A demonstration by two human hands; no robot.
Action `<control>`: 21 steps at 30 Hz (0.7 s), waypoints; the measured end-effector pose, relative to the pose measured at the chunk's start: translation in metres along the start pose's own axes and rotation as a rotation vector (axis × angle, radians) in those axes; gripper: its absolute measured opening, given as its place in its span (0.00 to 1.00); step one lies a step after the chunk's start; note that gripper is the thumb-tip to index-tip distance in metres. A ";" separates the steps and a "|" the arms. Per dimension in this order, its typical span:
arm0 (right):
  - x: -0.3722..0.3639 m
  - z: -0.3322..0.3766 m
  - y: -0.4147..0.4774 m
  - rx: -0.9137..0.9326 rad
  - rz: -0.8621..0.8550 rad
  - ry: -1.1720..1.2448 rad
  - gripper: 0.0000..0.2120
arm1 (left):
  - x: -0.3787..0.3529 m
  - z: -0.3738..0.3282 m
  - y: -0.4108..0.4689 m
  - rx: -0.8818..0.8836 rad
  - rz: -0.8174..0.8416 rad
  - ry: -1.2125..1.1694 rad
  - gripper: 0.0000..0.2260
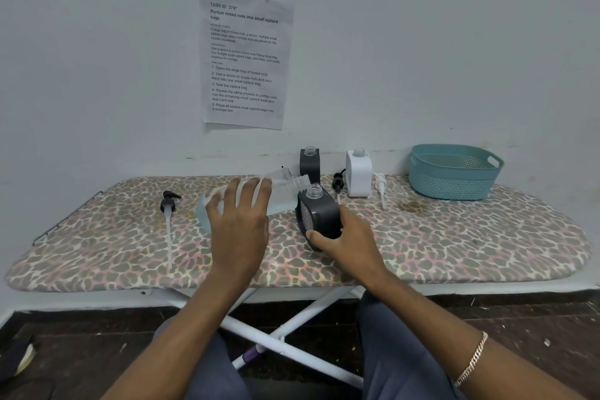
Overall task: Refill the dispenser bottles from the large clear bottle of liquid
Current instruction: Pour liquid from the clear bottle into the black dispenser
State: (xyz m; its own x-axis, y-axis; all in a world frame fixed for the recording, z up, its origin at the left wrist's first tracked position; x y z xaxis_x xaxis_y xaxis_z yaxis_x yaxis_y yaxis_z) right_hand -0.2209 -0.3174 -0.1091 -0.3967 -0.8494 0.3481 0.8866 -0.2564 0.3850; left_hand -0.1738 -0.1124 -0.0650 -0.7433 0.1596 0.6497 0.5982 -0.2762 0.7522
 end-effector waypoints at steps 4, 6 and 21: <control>0.000 -0.001 0.000 -0.006 0.004 0.004 0.21 | 0.002 -0.001 0.000 -0.008 -0.010 0.026 0.31; 0.000 -0.001 0.000 -0.005 0.004 0.005 0.21 | 0.002 -0.001 0.001 -0.010 -0.016 0.036 0.31; 0.000 -0.002 0.000 -0.012 0.013 0.016 0.21 | 0.005 -0.002 0.002 -0.016 -0.058 0.051 0.32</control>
State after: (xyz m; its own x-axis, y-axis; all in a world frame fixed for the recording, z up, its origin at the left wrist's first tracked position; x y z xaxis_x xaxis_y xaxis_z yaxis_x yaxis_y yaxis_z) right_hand -0.2208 -0.3181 -0.1107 -0.3814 -0.8597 0.3396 0.8946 -0.2507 0.3700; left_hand -0.1774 -0.1141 -0.0603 -0.7913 0.1276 0.5980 0.5488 -0.2831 0.7866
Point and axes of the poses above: each hand's wrist, its own y-axis towards the middle knuckle, its own x-axis out of the back of the hand, z = x × y, the point moved 4 cm from there along y, towards the middle knuckle, and after that the axes turned 7 degrees about y, right-handed, at the moved point
